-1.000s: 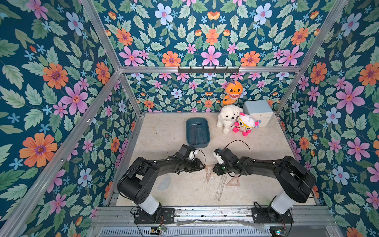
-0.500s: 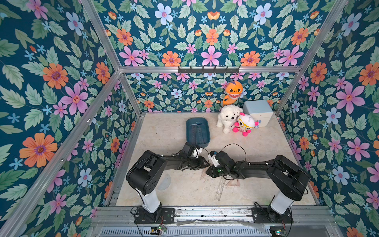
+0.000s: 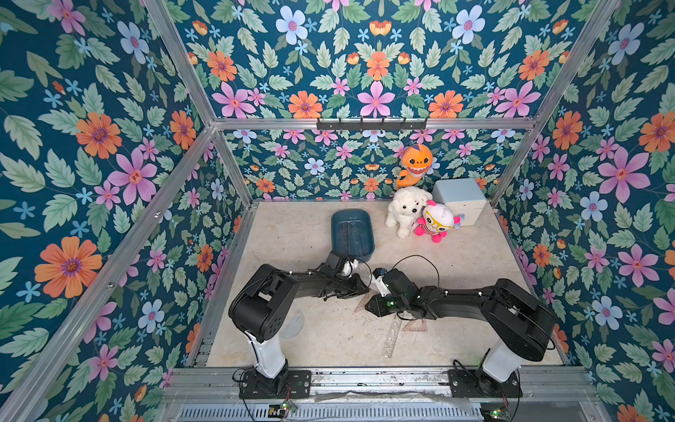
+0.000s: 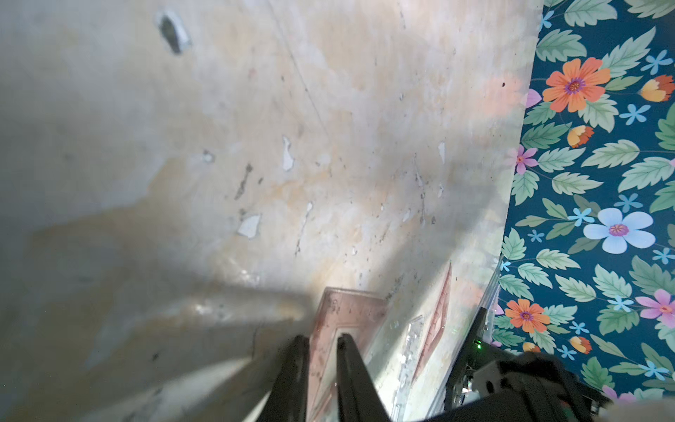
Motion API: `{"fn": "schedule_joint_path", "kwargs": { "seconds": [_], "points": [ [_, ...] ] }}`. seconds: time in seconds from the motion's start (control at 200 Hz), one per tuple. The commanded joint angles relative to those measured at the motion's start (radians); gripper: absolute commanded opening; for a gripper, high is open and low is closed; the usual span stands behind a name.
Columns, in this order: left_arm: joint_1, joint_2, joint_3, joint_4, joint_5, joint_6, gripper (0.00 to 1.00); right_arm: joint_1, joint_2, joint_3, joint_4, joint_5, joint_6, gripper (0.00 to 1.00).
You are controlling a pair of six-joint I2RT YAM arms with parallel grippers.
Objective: Put the scattered rulers into the storage box
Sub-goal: Pick up the ruler from the center of the board.
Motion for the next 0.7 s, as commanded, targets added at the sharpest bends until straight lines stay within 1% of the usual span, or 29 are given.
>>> {"fn": "schedule_joint_path", "kwargs": {
  "seconds": [0.0, 0.15, 0.18, 0.21, 0.345, 0.495, 0.595, 0.62, 0.695],
  "points": [
    [-0.001, 0.006, -0.019, 0.009, 0.010, -0.009, 0.12, -0.007, 0.017, -0.009, 0.009, -0.008, 0.004, 0.23],
    [0.002, -0.012, -0.031, -0.006, -0.010, -0.003, 0.12, -0.012, -0.023, -0.033, 0.010, -0.010, 0.003, 0.22],
    [0.003, -0.018, -0.030, -0.014, -0.017, 0.001, 0.12, -0.012, -0.026, -0.040, 0.009, -0.003, 0.003, 0.22],
    [0.004, -0.022, -0.027, -0.020, -0.022, 0.004, 0.13, -0.013, -0.067, -0.043, 0.005, 0.004, 0.002, 0.22],
    [0.013, -0.039, -0.022, -0.047, -0.043, 0.017, 0.19, -0.037, -0.087, -0.067, 0.021, 0.004, 0.010, 0.20],
    [0.015, -0.043, -0.005, -0.090, -0.068, 0.037, 0.24, -0.048, -0.063, -0.066, 0.030, -0.006, 0.019, 0.19],
    [0.015, -0.038, 0.001, -0.097, -0.072, 0.042, 0.25, -0.049, -0.045, -0.074, 0.050, -0.009, 0.025, 0.19],
    [0.015, -0.036, 0.002, -0.098, -0.072, 0.044, 0.25, -0.053, -0.008, -0.076, 0.056, -0.012, 0.027, 0.19],
    [0.015, -0.028, 0.008, -0.105, -0.073, 0.048, 0.26, -0.055, 0.013, -0.082, 0.071, -0.016, 0.032, 0.18]
  ]
}}
